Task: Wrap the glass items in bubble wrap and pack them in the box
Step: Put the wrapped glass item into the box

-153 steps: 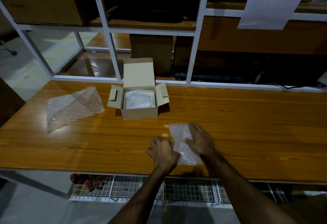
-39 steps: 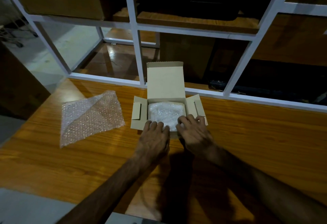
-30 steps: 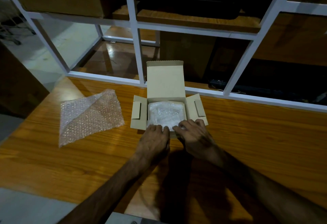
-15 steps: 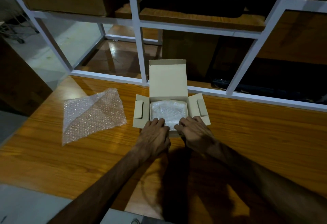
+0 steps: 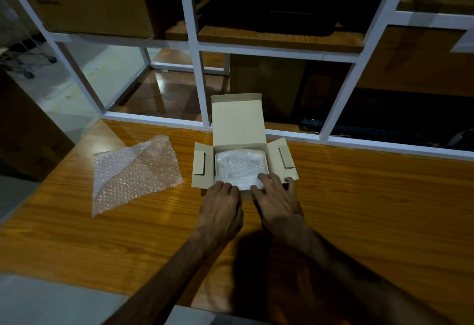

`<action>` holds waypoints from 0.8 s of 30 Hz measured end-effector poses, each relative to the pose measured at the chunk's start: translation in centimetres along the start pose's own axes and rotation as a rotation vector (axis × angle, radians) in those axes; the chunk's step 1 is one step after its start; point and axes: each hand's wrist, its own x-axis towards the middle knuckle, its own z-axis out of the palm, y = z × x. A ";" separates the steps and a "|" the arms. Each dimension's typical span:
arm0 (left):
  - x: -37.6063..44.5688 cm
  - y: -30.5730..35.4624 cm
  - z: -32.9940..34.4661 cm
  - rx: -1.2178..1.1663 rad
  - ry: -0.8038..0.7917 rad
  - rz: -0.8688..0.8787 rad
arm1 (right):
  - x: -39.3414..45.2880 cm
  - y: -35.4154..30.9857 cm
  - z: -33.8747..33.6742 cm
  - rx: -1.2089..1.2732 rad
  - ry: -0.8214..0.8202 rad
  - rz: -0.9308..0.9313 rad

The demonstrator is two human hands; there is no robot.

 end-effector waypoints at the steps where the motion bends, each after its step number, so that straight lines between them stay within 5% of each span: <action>1: -0.1 0.1 0.0 -0.003 -0.009 -0.001 | -0.2 -0.3 0.2 0.016 0.052 0.023; 5: 0.7 0.5 -0.2 0.035 -0.053 0.018 | -0.5 -0.4 2.4 0.141 0.347 -0.026; 9: 2.0 0.2 -0.6 0.067 -0.091 0.017 | 0.0 0.1 3.5 0.201 0.416 -0.077; 12: 2.6 -0.1 -0.3 0.048 -0.087 0.031 | 0.7 0.5 3.2 0.217 0.389 -0.109; 17: 3.6 -0.4 0.0 -0.030 -0.104 0.055 | 2.7 1.3 0.7 0.250 0.103 -0.098; 24: 3.0 -1.0 -0.3 -0.043 -0.096 0.105 | 2.3 2.5 0.2 0.249 0.107 -0.126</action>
